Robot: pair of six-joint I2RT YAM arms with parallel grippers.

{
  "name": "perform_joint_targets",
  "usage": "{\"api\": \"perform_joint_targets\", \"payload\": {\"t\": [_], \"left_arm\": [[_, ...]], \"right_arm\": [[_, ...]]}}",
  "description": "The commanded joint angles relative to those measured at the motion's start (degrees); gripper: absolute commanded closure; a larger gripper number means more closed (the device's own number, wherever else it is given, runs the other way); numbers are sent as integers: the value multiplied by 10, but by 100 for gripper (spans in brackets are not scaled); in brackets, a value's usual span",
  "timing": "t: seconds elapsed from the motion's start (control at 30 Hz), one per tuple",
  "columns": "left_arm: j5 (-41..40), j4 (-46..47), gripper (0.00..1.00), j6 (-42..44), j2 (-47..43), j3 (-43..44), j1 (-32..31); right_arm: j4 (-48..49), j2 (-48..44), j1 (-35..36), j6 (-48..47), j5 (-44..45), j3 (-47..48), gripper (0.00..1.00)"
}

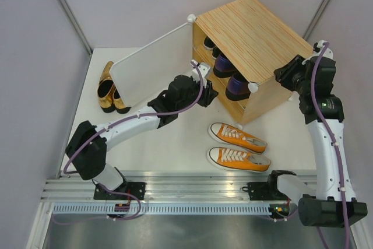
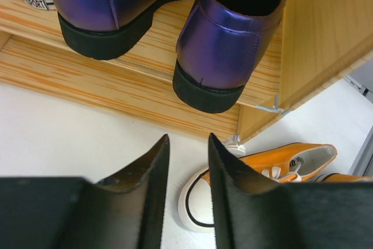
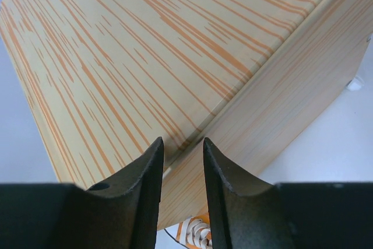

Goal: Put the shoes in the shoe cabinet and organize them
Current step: Adjust the shoe cabinet at the center of the board, then adjust the shoe in the shoe cabinet.

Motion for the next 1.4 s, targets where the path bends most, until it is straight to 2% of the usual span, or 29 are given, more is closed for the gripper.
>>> {"api": "perform_joint_targets", "payload": {"t": [0.0,0.37,0.6,0.83,0.93,1.03,1.17,1.33,1.37], "left_arm": [[17,37,67,-7,30,43,10],[70,49,74,-23,169,144,12],[123,69,77,-65,210,179,7],[134,80,77,-87,230,189,1],[126,80,76,-84,217,176,1],[106,77,71,-70,193,147,4],[77,60,67,-55,124,105,20],[47,49,72,-62,74,69,66],[44,49,77,-64,66,62,73]], "right_arm": [[-7,-9,4,-19,26,6,61],[4,1,4,-34,29,-38,62],[8,-8,4,-37,5,-51,64],[12,-9,15,-37,-5,-58,66],[12,-11,18,-38,-3,-55,66],[12,-13,19,-37,-4,-55,66],[12,-15,20,-36,-2,-58,66],[13,-20,19,-35,0,-64,66],[13,-20,19,-35,1,-64,66]]}}
